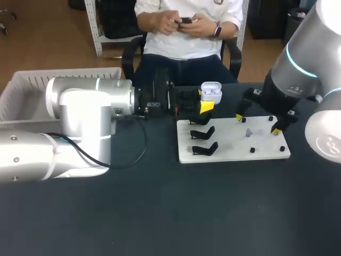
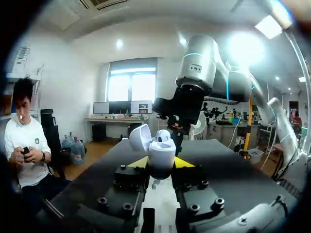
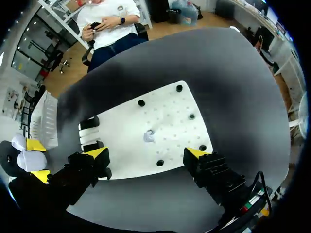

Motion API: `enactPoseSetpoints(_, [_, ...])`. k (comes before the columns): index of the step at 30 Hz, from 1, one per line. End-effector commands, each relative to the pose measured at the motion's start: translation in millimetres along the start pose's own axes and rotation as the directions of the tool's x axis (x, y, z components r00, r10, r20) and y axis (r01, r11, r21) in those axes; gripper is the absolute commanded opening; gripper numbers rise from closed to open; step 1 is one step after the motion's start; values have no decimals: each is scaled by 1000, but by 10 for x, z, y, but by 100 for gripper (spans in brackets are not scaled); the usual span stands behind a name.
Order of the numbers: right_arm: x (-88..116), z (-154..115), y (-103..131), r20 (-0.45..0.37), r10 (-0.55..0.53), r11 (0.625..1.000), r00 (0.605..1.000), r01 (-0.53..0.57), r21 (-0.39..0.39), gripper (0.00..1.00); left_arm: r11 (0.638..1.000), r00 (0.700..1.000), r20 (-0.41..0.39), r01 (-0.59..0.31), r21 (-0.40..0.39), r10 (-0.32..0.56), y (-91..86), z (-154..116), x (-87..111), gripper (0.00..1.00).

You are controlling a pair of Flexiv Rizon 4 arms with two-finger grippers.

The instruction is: Pick up each earbud case from the left stands, insert the matching earbuds, close the lid, and place the case in the box.

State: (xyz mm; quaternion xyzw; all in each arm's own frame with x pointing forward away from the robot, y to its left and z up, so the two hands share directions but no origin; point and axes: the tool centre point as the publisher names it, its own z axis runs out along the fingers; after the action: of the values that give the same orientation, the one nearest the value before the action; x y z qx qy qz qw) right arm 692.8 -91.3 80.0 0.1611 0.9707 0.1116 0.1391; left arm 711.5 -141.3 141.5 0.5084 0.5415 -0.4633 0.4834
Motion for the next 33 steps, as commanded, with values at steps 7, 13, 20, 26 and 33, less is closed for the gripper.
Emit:
enactPoseSetpoints(7, [-20,213,47,12,77,996,997,-78,50,100,1000,1000,5,-2,-4,2,-7,1,7,0])
enactPoseSetpoints(13, [14,259,-14,8,106,992,994,-106,65,100,1000,1000,5,-2,-4,2,-7,1,7,0])
enactPoseSetpoints(20, [27,281,-64,4,136,988,991,-136,80,100,1000,1000,5,-2,-4,2,-7,1,7,0])
enactPoseSetpoints(26, [-12,311,-100,2,161,984,987,-161,78,100,1000,1000,5,-2,-4,2,-7,1,7,0])
enactPoseSetpoints(33, [-35,377,-75,-12,156,983,988,-154,97,100,1000,1000,5,-2,-4,2,-7,1,7,0])
